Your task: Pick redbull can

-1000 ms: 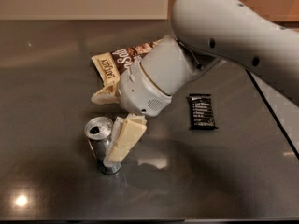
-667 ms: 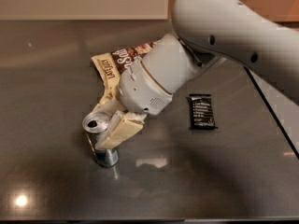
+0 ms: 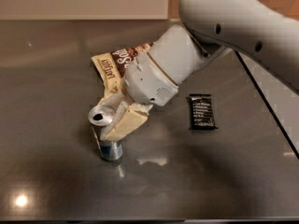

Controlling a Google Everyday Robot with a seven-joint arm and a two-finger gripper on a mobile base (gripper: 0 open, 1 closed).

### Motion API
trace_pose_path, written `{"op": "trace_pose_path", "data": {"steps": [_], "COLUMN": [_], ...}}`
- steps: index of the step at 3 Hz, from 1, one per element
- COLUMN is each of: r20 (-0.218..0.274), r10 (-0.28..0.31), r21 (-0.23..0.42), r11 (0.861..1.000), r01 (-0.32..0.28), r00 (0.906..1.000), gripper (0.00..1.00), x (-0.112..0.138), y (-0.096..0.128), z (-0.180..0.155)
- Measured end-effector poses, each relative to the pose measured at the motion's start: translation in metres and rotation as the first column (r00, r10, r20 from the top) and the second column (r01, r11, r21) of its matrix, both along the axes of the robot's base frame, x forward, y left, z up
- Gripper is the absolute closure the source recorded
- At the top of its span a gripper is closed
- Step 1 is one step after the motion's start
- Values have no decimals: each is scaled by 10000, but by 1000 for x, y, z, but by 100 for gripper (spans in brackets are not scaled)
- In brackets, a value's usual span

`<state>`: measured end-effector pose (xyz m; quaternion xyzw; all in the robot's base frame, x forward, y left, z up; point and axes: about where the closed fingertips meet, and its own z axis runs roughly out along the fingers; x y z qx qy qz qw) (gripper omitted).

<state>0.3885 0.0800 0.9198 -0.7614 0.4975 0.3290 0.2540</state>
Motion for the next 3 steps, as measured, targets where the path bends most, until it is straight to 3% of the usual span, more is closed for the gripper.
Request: {"op": "trace_pose_path", "data": {"steps": [2,3], "r20": [-328,-284], "r10": [-1133,-1535], "r21": [-529,-426], "r11": [9924,9874], "r01": [1115,1522], "r00": [9930,9877], "gripper": [100,100], "x": [50,66], "y": [-42,-61], "z": [33,54]}}
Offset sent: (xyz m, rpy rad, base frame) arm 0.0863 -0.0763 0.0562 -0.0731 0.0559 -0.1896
